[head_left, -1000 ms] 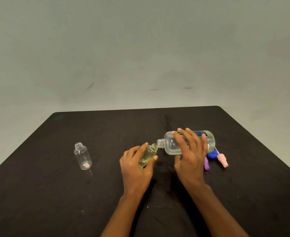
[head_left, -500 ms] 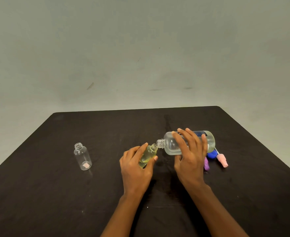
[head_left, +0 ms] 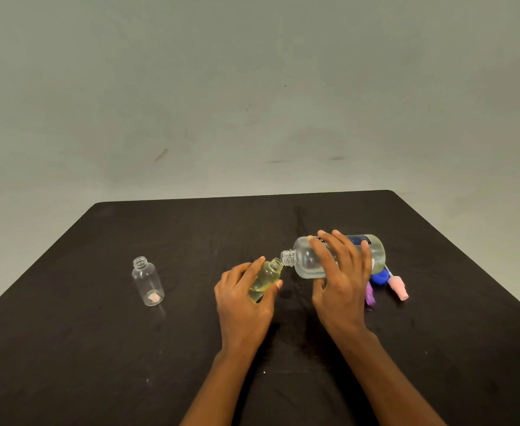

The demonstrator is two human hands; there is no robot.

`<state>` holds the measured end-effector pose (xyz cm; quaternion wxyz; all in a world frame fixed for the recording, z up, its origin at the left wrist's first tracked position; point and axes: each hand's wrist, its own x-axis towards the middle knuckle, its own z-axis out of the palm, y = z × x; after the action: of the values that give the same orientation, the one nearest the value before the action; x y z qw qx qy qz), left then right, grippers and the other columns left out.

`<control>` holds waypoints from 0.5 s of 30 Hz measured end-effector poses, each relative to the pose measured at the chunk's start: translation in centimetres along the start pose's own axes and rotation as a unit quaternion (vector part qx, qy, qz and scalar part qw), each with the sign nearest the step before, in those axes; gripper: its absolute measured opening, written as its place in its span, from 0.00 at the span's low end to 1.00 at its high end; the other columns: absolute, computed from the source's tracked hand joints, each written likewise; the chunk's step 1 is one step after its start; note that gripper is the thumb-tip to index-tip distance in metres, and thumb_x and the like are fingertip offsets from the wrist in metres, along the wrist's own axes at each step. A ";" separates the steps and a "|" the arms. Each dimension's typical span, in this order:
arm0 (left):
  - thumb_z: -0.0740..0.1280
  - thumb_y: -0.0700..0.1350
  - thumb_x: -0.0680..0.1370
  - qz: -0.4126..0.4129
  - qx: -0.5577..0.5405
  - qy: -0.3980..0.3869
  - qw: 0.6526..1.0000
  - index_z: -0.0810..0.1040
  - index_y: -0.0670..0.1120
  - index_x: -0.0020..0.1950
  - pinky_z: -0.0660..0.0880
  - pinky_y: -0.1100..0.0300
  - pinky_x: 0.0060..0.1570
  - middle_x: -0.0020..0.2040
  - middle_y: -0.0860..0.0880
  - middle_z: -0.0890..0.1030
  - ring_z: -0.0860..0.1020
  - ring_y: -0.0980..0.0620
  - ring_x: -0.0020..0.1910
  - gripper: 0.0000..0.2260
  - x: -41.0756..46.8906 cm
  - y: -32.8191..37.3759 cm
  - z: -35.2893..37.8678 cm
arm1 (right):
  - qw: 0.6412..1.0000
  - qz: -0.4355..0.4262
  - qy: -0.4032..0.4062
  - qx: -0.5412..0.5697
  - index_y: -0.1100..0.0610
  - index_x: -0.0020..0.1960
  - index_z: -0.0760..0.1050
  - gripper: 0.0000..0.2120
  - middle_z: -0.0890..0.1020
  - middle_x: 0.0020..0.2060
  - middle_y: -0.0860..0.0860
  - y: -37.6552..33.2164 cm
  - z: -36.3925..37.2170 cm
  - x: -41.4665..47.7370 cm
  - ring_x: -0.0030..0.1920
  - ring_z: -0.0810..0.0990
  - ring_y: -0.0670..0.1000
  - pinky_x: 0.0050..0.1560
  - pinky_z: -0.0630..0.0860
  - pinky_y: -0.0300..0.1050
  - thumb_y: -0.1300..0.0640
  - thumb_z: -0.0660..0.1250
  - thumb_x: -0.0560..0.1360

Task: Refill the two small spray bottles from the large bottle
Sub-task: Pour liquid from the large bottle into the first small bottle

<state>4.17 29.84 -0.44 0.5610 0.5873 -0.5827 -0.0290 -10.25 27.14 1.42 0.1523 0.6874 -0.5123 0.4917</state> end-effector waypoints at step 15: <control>0.78 0.46 0.67 -0.001 0.000 0.002 1.000 0.81 0.49 0.58 0.62 0.67 0.56 0.49 0.57 0.79 0.70 0.67 0.50 0.20 -0.1 -0.1 0.0 | 1.000 -0.001 -0.004 0.003 0.60 0.59 0.78 0.32 0.79 0.59 0.57 0.0 0.0 0.0 0.66 0.69 0.55 0.72 0.53 0.58 0.79 0.71 0.57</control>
<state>4.22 29.86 -0.55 0.5621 0.5877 -0.5813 -0.0285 -10.24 27.10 1.43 0.1483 0.6902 -0.5110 0.4904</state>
